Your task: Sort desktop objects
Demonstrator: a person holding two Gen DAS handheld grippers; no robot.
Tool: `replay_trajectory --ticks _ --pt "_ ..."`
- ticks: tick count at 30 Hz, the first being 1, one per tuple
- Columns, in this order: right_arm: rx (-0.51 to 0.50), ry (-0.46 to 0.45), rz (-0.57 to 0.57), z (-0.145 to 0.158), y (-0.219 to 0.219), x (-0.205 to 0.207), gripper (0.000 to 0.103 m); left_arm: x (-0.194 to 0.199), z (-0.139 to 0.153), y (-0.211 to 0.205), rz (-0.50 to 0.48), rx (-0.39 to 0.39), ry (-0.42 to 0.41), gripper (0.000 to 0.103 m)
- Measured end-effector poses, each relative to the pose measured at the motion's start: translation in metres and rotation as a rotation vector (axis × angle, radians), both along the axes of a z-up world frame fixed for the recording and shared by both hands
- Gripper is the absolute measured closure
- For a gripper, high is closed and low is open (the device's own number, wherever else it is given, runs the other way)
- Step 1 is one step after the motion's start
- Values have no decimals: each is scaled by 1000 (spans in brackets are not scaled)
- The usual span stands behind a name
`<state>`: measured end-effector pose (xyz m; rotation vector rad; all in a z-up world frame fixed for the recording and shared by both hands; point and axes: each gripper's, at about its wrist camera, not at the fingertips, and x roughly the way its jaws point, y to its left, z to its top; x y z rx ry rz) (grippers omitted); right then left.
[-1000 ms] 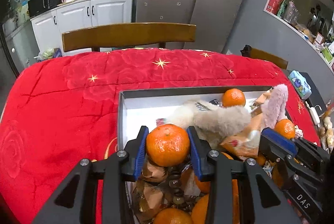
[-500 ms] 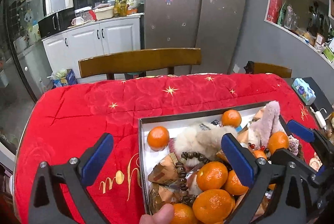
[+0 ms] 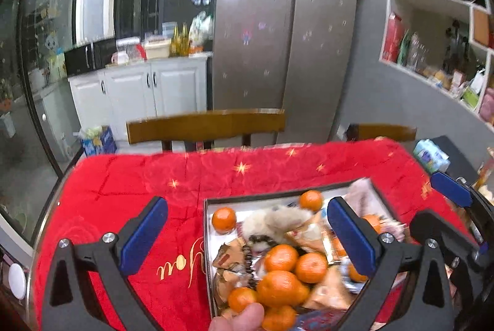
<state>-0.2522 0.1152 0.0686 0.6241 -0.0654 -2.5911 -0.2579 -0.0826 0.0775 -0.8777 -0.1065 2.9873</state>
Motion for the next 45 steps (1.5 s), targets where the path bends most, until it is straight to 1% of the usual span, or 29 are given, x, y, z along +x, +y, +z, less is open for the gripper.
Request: replay_trajectory --ticks 2,5,8,9,11,14,17,19,22,24,26,27,29,31,32,33,34,36,42,45 --pt "-23 29 -2 19 8 15 0 16 18 5 2 -10 20 0" --pt "-13 61 -16 44 14 35 0 45 44 14 -11 -28 66 0" --pt "5 103 -18 63 21 61 0 78 65 25 9 -79 143 0" --pt "10 115 -21 67 21 67 0 89 69 28 17 -88 168 0" --pt "24 134 -16 71 25 84 0 110 75 34 27 -81 205 0" --pt "72 153 -29 67 28 106 0 134 74 41 27 -55 218 0" --pt "76 172 -29 57 32 127 0 158 57 42 70 1 248 0" --pt "71 180 -50 46 38 139 0 171 35 45 71 11 257 0" --pt "73 177 -102 20 44 153 0 180 -2 50 35 2 208 0" --pt "87 170 -129 -2 47 162 0 189 -29 50 17 3 176 0" --pt "109 148 -151 -26 48 167 0 197 -51 48 37 2 172 0" --pt "119 126 -166 -39 47 169 0 199 -60 48 44 1 168 0" --pt "124 63 -196 -62 47 168 0 196 -76 48 53 -8 133 0" --pt "112 13 -210 -75 50 165 0 195 -84 46 66 14 133 0" --pt "111 -19 -210 -81 51 164 0 195 -88 47 75 9 135 0" --pt "113 -43 -206 -87 52 163 0 192 -90 49 86 -13 127 0" --pt "117 -57 -204 -90 51 160 0 190 -92 50 89 -30 117 0" --pt "127 -71 -209 -95 51 158 0 189 -94 51 84 -34 117 0" --pt "133 -50 -201 -96 50 165 0 188 -98 53 63 -53 126 0" --pt "127 -37 -196 -93 50 167 0 194 -95 55 58 -57 165 0"
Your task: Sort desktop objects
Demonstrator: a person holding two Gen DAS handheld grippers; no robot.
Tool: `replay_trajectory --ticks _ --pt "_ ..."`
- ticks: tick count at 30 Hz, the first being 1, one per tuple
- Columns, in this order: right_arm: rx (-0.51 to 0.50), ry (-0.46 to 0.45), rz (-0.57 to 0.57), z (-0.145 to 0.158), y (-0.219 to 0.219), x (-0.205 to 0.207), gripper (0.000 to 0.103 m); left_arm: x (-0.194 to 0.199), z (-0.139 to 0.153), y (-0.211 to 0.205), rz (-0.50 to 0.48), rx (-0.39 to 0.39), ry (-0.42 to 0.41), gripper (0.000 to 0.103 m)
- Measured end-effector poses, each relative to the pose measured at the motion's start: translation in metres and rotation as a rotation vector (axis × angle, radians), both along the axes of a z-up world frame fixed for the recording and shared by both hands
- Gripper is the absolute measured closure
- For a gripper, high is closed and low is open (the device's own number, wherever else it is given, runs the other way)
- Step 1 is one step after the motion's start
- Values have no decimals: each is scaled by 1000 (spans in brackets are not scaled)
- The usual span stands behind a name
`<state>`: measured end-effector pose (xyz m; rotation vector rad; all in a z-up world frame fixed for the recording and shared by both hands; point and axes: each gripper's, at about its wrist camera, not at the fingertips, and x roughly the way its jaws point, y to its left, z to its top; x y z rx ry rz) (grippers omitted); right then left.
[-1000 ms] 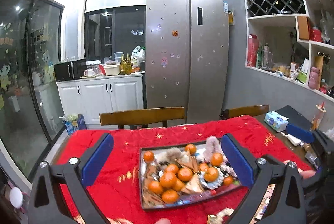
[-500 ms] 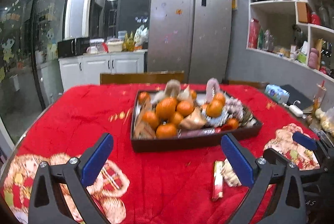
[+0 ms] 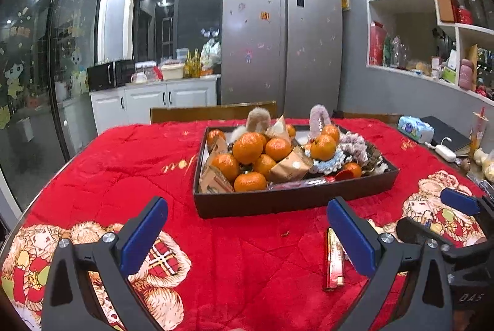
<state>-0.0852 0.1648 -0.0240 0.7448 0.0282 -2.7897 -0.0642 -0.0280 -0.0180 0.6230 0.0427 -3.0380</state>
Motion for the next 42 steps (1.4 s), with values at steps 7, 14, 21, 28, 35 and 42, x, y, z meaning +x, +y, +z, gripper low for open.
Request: replay_trajectory --ticks 7,14,21,28,35,42 --pt "33 4 13 0 -7 2 0 0 2 3 9 -21 5 0" --pt "51 8 6 0 -10 2 0 -1 0 2 11 -20 -1 0" --pt "62 18 -8 1 -10 3 0 -2 0 1 12 -23 -6 0" --pt "62 3 -8 0 -10 1 0 -4 -1 1 12 -24 -13 0" --pt "60 1 -7 -1 -10 1 0 -4 -2 2 16 -28 -14 0" --pt "59 -4 -5 -1 -10 0 0 -4 -2 2 17 -28 -14 0"
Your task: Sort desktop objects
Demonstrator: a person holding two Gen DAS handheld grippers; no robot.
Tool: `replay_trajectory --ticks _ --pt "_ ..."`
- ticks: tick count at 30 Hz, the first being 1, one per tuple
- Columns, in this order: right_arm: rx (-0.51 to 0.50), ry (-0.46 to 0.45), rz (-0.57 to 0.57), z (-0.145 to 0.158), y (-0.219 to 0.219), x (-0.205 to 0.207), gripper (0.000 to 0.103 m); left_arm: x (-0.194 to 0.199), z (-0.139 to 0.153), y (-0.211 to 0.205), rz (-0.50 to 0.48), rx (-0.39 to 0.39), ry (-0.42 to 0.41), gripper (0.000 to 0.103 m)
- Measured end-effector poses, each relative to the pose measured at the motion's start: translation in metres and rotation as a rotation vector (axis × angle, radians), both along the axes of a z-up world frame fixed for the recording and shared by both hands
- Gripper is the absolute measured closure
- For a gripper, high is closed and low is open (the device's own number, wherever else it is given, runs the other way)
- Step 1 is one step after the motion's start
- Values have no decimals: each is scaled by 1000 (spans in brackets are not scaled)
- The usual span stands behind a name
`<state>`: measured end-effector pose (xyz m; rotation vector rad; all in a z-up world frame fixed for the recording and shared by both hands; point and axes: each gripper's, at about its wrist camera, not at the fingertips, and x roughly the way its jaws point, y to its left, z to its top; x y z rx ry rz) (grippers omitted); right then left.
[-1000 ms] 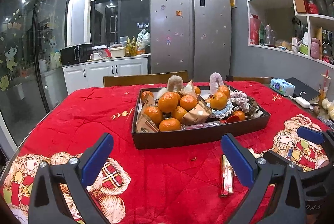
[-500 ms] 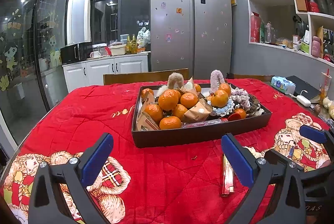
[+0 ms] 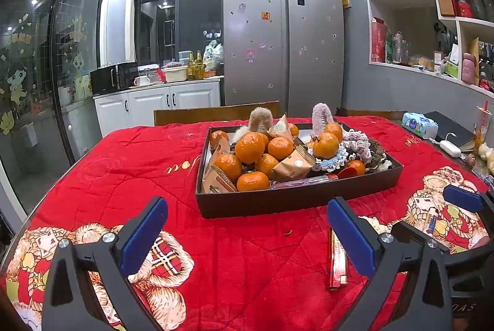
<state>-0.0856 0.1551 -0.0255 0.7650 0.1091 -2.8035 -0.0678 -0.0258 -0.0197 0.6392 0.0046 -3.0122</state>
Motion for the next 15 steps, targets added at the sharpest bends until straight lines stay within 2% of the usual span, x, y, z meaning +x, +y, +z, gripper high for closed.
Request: replay_trajectory --ticks 15 --pt "0 -5 0 0 0 -1 0 0 0 0 4 -1 -2 0"
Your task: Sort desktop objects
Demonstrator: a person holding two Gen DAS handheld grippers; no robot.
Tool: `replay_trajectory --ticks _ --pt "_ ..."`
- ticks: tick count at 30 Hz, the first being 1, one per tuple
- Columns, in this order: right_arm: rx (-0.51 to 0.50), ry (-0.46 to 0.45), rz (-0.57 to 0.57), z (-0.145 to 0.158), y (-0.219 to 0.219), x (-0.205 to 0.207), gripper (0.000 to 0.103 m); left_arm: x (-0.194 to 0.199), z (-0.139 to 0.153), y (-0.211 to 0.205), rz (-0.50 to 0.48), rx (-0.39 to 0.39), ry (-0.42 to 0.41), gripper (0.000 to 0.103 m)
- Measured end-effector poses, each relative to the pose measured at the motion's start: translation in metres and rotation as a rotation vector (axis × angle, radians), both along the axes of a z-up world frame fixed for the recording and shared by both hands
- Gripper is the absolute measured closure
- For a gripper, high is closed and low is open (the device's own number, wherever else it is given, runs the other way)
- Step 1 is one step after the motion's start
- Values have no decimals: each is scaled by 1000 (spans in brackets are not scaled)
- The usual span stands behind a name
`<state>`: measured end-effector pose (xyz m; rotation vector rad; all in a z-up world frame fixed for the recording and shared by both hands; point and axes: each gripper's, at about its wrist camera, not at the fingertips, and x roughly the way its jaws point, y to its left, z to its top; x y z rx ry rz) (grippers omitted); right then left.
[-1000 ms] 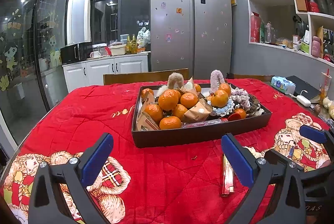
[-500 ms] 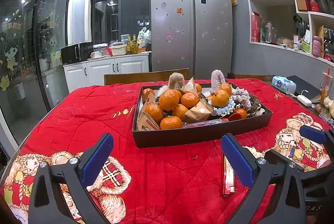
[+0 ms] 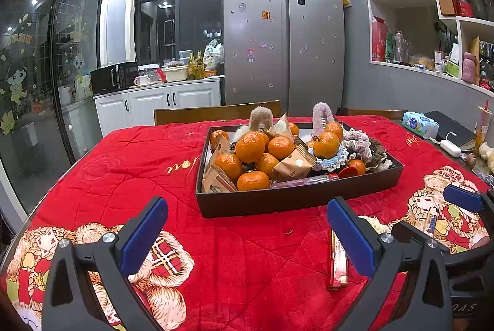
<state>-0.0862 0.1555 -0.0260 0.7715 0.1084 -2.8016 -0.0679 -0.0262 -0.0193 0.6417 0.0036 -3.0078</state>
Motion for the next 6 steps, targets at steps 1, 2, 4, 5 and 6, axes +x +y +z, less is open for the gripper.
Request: replay_trajectory --ticks 1,2,4,5,6 --pt "-1 0 1 0 0 0 0 0 0 0 -1 1 0 0" --pt "-1 -1 1 0 0 0 0 0 0 0 -2 1 -1 0" --pt "-2 -2 2 0 0 0 0 0 0 0 1 0 -1 0" --pt "-1 -2 1 0 0 0 0 0 0 0 1 -2 -2 0" --pt "-1 -2 1 0 0 0 0 0 0 0 2 -2 -3 0"
